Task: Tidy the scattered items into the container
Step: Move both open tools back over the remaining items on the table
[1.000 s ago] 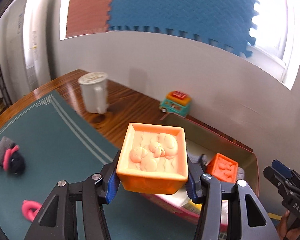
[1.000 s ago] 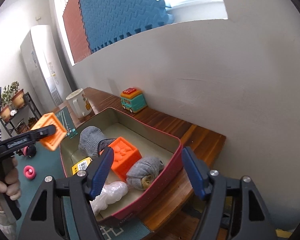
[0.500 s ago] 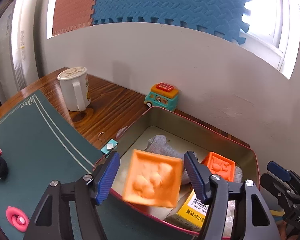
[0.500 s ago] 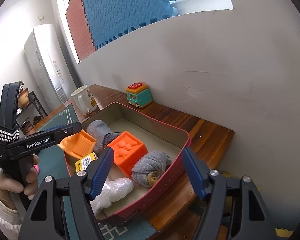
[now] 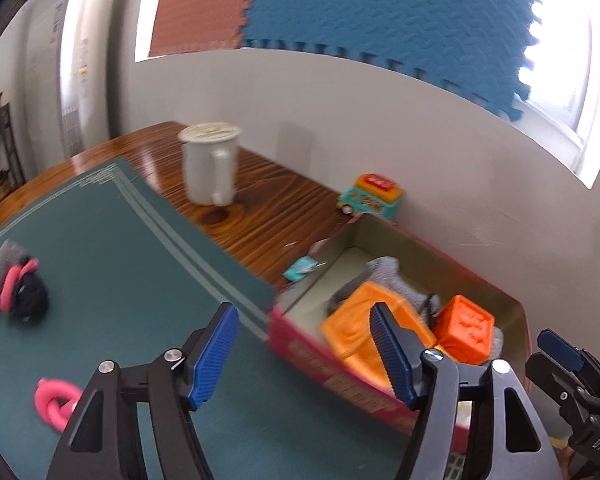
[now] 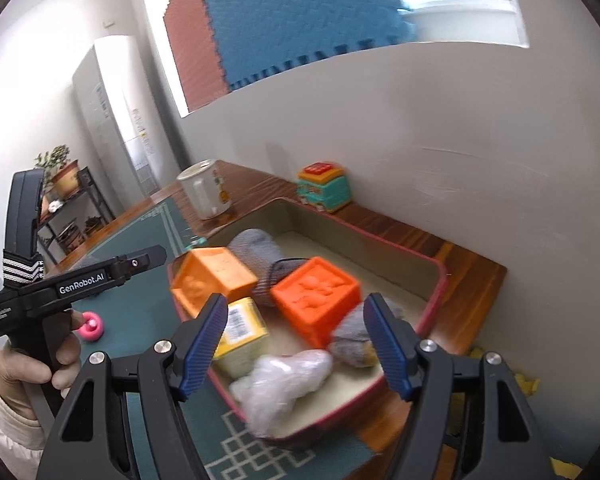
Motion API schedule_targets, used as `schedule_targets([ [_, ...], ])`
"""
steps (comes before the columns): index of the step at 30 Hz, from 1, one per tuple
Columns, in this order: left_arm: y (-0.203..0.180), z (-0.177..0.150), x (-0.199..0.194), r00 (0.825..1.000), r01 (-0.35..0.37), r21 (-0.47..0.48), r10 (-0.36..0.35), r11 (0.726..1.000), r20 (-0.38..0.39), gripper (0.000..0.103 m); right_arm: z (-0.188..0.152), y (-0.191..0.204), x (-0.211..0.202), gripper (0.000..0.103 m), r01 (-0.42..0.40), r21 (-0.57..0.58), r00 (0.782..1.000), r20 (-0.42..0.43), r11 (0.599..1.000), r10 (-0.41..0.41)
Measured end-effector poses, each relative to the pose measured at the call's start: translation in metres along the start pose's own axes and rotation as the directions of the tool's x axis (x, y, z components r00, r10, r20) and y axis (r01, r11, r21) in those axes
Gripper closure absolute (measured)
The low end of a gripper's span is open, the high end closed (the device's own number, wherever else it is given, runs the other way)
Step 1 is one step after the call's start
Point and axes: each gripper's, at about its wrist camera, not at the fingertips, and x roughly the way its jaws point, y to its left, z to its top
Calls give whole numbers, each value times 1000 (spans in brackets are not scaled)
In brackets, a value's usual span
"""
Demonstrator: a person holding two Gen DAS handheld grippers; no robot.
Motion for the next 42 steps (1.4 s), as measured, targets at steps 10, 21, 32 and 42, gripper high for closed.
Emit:
schedule_targets([
  [10,103,-19,-42,983,-182,-171,184,968,1,28,-1,66,11,26,-116,-91,993,-43,989,112],
  [21,236,-48,-92,912,-391,-350,409,852,-22,21,-10,137,36,25,-229,-172,969,-131,958,208],
  [32,307,-63,-116,881,-442,-382,473,812,-16,21,-16,173,76,24,-302,-189,939,-228,934,258],
  [42,322,-35,-107,882,-435,-386,472,814,-1,21,-23,205,118,24,-342,-217,920,-276,915,278],
])
